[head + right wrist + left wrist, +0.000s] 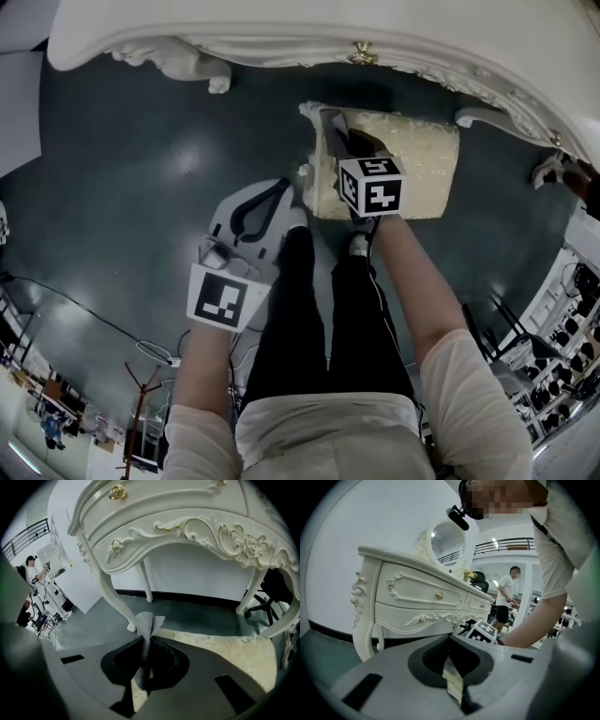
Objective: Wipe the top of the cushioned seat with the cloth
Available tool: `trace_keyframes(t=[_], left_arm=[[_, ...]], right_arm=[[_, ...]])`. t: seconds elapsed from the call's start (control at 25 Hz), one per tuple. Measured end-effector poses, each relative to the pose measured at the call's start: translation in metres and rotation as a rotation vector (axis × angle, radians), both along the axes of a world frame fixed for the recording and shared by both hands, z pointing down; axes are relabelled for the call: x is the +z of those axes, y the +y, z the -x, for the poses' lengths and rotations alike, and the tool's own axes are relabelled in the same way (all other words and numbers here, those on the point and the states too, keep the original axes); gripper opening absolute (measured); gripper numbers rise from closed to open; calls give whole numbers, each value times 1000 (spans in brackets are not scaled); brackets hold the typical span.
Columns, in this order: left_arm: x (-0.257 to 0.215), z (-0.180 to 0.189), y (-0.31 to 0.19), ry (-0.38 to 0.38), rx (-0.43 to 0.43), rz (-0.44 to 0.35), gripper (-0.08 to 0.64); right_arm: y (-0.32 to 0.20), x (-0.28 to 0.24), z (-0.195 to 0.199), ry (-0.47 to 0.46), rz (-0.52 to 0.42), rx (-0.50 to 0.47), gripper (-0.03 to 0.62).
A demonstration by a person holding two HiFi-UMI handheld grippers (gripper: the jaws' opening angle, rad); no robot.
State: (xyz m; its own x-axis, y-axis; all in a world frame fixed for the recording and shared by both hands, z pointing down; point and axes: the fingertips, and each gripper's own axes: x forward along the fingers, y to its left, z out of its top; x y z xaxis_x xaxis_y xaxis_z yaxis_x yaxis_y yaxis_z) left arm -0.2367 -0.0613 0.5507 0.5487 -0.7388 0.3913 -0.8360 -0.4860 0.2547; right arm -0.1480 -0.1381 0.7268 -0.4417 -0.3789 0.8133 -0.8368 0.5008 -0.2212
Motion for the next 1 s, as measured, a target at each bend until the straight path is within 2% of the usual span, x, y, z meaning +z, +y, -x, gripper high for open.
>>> trace_keyframes(t=[0.24, 0.44, 0.6, 0.8, 1.0], left_arm=[[4, -13, -1, -6, 39, -3, 2], [1, -27, -11, -3, 20, -38, 2], [0, -44, -16, -15, 25, -59, 2], [-5, -71, -17, 0, 39, -90, 2], [-7, -99, -14, -16, 56, -67, 2]], right_arm=[[-3, 14, -6, -19, 7, 3, 31], [-5, 14, -9, -17, -14, -65, 31], [-8, 12, -19, -12, -8, -70, 31], [-15, 14, -43, 7, 1, -67, 31], [-19, 11, -74, -12, 17, -33, 31]])
